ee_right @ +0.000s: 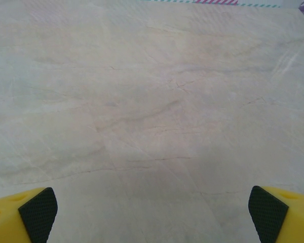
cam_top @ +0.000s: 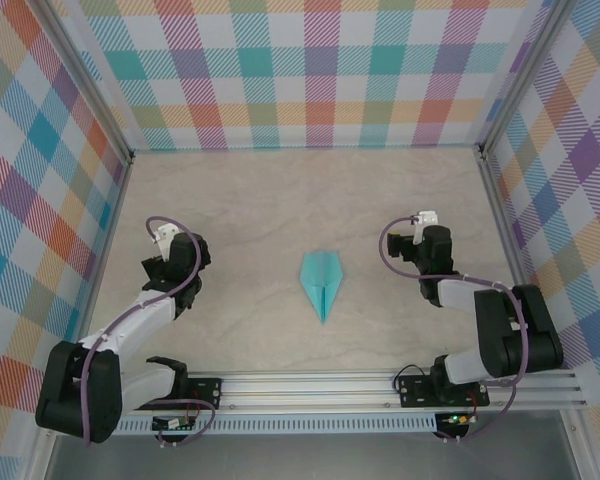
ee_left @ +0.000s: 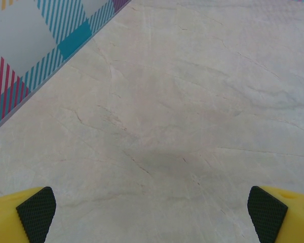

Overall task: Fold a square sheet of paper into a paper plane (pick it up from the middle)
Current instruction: Reset both arms

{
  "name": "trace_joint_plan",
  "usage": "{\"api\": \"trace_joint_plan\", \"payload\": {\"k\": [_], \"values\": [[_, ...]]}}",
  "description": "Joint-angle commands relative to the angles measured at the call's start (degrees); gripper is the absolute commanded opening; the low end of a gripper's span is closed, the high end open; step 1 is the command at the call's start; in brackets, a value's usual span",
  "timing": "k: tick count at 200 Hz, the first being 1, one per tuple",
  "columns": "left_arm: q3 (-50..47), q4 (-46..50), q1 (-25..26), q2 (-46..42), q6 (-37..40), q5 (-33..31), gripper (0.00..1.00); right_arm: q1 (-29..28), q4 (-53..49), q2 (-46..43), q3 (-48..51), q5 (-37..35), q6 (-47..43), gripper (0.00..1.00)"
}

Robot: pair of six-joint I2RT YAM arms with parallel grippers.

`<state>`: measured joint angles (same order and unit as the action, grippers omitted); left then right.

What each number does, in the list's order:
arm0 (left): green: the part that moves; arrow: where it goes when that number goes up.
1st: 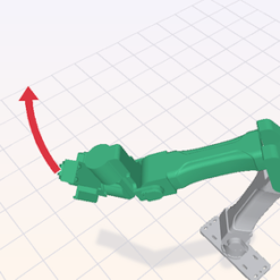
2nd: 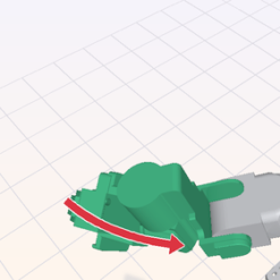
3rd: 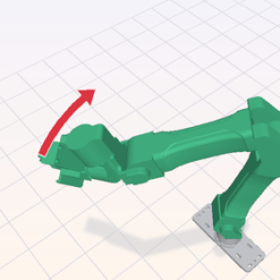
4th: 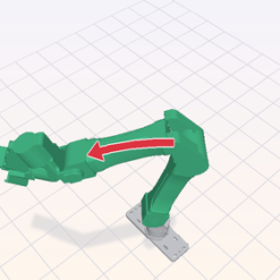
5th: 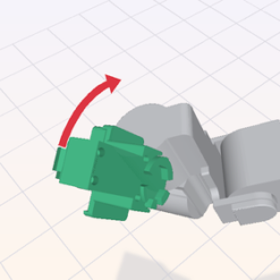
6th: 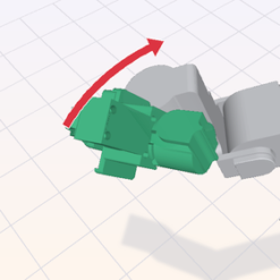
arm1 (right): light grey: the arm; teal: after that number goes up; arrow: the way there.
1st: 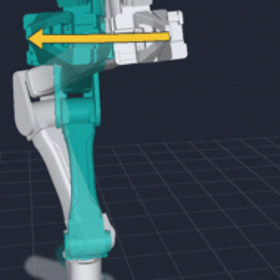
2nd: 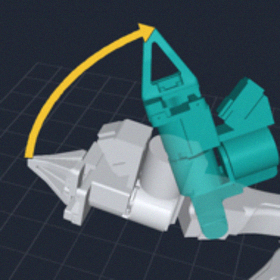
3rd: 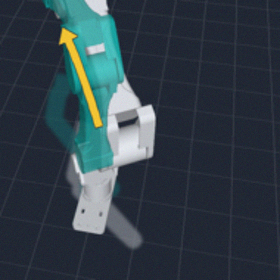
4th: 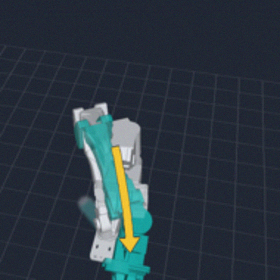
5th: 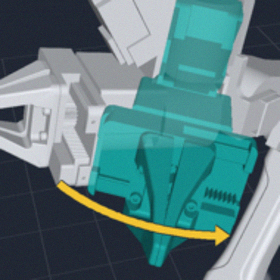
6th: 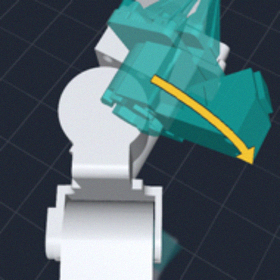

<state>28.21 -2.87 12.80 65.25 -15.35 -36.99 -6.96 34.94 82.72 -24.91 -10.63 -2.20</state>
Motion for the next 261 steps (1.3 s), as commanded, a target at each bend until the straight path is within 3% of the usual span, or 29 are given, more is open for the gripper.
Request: {"api": "trace_joint_plan", "payload": {"k": [1, 22, 39, 46, 90, 126, 137, 144, 152, 261], "values": [[-1.87, -9.56, -1.28, 1.08, 5.00, 0.47, 1.00, 3.19, 7.44, 2.01, 0.11, 5.62, 0.93, 1.00], [-4.15, -17.77, -1.37, 3.13, 7.85, 2.47, 1.00, 3.48, 20.26, 5.51, 4.99, 6.47, 0.67, 1.00], [-4.12, -20.81, -1.37, 5.45, 11.21, 4.35, 1.00, 3.83, 14.79, 5.37, 2.38, 2.64, 3.09, 1.00], [-4.48, -22.96, -1.37, 6.51, 12.43, 5.23, 1.00, 5.37, 11.56, 4.42, 1.69, 4.20, 4.34, 1.00], [-5.60, -38.00, -3.18, 14.87, 16.75, 12.57, 1.00, 5.38, 12.27, 4.75, 1.68, 4.84, 3.97, 1.00], [-6.33, -49.57, -8.11, 25.32, 15.11, 23.71, 1.00, 5.40, 11.64, 4.65, 1.44, 5.63, 3.78, 1.00], [-6.54, -46.83, -8.22, 23.68, 14.83, 24.98, 1.00, 5.42, 11.64, 4.64, 1.37, 5.63, 3.77, 1.00], [-6.95, -49.32, -8.24, 24.69, 13.76, 21.88, 1.00, 5.38, 11.56, 4.62, 1.36, 5.70, 3.80, 1.00], [-5.63, -45.33, -8.02, 23.96, 13.60, 21.09, 1.00, 5.40, 11.53, 4.65, 1.35, 5.71, 3.82, 1.00], [-5.53, -46.08, -6.99, 24.39, 14.53, 19.96, 1.00, 5.41, 11.53, 4.65, 1.35, 5.71, 3.78, 1.00]]}}
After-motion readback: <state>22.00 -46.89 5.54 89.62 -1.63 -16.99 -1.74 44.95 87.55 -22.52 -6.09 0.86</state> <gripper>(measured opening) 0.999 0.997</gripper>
